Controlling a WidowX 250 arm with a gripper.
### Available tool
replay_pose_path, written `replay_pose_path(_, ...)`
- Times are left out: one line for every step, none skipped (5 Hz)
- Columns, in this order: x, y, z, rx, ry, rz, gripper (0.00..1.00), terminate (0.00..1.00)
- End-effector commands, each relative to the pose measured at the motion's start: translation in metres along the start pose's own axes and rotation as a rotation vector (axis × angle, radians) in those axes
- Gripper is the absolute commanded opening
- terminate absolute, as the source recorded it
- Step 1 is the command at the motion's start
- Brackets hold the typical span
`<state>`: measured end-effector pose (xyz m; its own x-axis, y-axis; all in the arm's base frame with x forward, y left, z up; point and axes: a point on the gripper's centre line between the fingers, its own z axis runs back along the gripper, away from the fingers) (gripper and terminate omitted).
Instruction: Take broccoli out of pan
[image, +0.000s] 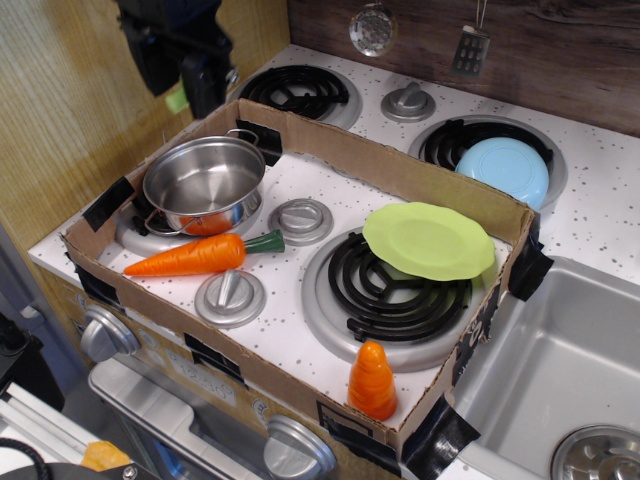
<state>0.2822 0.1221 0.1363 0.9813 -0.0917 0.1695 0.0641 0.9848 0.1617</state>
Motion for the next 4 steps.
replay_pose_path(0.005, -0.06, 0.014, 0.002, -0.037, 0.11, 0.0, 0.0)
replay_pose_path(0.0, -0.071, -0.01, -0.03, -0.077, 0.099, 0.0, 0.0)
replay_pose_path(-0.009, -0.085, -0.033, -0.053, -0.102, 0.127, 0.0, 0.0)
replay_pose_path(-0.02, -0.093, -0.051, -0.063, -0.132, 0.182, 0.0, 0.0)
